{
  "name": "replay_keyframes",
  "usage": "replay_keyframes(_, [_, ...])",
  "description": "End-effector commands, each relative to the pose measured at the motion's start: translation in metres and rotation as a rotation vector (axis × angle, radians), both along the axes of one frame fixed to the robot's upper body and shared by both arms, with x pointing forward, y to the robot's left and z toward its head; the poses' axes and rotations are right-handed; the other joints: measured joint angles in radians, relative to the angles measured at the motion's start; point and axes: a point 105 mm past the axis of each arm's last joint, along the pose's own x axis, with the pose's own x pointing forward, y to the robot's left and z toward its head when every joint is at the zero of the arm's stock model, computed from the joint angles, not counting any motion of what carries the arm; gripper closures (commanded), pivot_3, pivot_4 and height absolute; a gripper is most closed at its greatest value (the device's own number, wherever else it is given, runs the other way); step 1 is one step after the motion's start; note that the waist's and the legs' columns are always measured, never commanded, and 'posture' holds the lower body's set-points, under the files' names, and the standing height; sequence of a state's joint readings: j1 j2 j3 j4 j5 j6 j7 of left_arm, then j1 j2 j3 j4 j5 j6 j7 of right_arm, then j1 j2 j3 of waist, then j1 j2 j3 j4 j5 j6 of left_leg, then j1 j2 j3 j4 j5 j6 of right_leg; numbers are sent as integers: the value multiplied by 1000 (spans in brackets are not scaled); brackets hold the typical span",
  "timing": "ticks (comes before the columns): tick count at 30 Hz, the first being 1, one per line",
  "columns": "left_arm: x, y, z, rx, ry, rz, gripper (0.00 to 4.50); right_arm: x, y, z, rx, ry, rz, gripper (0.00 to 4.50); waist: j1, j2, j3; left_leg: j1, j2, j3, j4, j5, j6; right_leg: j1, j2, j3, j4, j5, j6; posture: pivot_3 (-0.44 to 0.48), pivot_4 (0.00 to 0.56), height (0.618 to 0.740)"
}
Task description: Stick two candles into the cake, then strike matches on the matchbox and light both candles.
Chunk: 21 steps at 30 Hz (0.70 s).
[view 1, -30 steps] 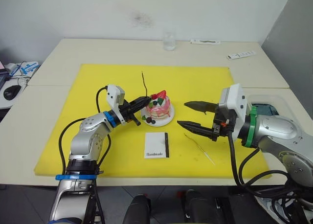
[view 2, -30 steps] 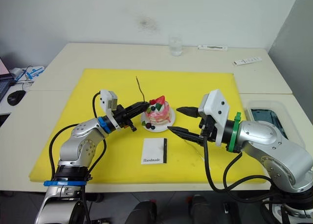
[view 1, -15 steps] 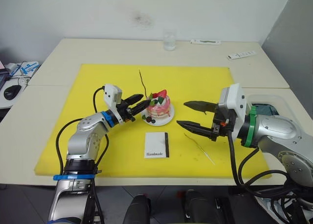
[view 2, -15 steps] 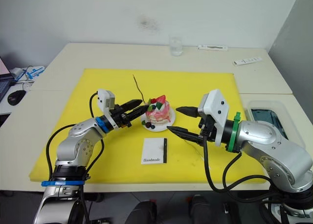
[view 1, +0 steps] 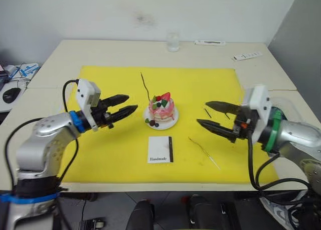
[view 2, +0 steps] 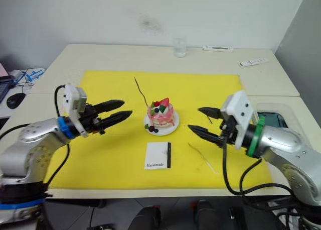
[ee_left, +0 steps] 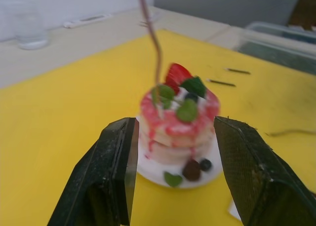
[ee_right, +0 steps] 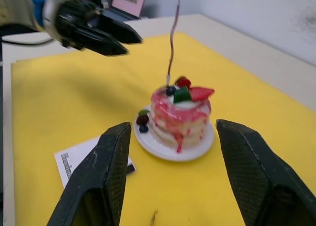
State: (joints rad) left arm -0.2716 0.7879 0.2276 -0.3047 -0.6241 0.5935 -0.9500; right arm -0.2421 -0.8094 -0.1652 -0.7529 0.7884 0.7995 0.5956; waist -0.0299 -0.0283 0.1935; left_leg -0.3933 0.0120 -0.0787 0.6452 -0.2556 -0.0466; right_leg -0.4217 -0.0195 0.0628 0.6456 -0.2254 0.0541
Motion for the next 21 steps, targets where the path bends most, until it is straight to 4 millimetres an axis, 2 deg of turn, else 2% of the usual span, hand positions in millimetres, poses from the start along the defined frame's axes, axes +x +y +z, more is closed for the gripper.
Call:
replay_keyframes(1, [-41, -25, -7, 87, 57, -211, 1423, -11, -10, 1, -58, -25, -14, 1633, 0, 0, 0, 0, 0, 0, 0, 0, 0, 0, 0, 0, 0, 0, 0, 0, 150, 740])
replay_keyframes(4, [-77, -45, -23, 158, 115, -389, 625, -18, -19, -13, -144, 34, -42, 1633, 0, 0, 0, 1, 0, 1, 0, 0, 0, 0, 0, 1, 0, -1, -2, 0, 150, 740])
replay_keyframes(6, [-85, -52, -27, 147, 129, -427, 38, -22, -22, -22, -190, 75, -52, 1633, 0, 0, 0, 2, 0, 1, 1, 0, 0, 1, 0, 1, 1, -3, -4, 0, 150, 740])
replay_keyframes(11, [-91, -65, -34, 130, 131, -468, 38, -25, -26, -44, -289, 138, -90, 1633, 0, 0, 0, 6, 1, 2, 1, 1, 2, 3, 1, 1, 1, -2, -4, 0, 150, 740])
replay_keyframes(12, [-92, -66, -34, 131, 128, -472, 38, -24, -26, -46, -295, 142, -96, 1633, 0, 0, 0, 7, 1, 2, 1, 2, 2, 3, 1, 2, 1, -2, -4, 0, 150, 740])
replay_keyframes(15, [-96, -73, -36, 108, 121, -479, 38, -18, -22, -71, -295, 159, -174, 1633, -1, -3, -1, 8, 1, 4, 1, 2, 3, 3, 1, 3, 1, -2, -3, 0, 150, 740])
replay_keyframes(21, [-100, -76, -34, 73, 132, -477, 38, -23, -12, -101, -277, 171, -214, 1633, -1, -2, -1, 5, 1, 5, 0, 1, 2, 1, 1, 5, 1, -2, -4, 0, 150, 740])
